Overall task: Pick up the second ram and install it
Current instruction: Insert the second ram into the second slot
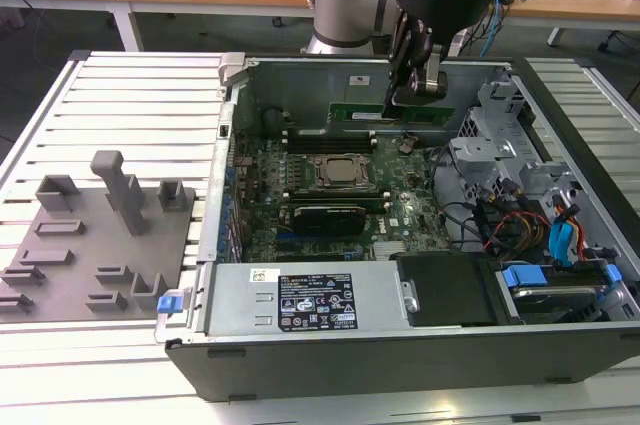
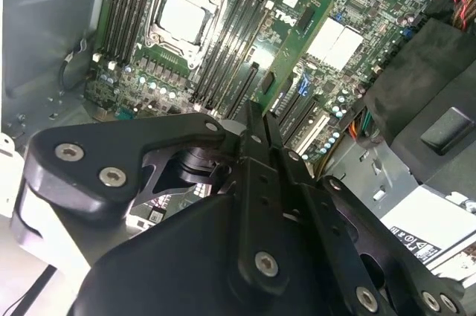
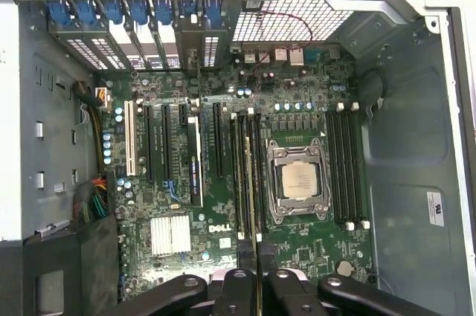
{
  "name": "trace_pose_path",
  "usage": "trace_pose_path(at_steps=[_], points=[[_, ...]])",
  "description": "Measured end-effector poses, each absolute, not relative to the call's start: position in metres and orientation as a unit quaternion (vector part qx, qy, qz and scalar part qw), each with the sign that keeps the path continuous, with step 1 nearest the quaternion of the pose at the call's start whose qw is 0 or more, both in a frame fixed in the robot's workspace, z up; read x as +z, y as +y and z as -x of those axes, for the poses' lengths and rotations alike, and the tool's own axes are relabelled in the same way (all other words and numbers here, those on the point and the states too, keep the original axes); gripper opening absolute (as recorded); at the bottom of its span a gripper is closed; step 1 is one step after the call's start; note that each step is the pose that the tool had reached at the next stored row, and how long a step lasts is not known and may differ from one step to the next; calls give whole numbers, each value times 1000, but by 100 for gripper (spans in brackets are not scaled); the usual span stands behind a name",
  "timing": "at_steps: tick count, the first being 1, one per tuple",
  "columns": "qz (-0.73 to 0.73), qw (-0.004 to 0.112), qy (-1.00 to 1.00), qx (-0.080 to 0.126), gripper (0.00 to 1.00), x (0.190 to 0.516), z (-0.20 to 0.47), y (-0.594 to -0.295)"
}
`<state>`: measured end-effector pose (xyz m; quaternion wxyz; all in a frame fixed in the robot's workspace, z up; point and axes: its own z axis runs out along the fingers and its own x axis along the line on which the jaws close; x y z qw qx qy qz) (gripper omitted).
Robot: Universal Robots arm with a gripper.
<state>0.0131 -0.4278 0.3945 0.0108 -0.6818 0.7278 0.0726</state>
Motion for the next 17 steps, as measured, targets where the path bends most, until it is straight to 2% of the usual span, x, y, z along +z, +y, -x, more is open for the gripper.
trace_pose_path(at_steps=[17], points=[[682, 11, 728, 73, 13, 377, -13, -420]])
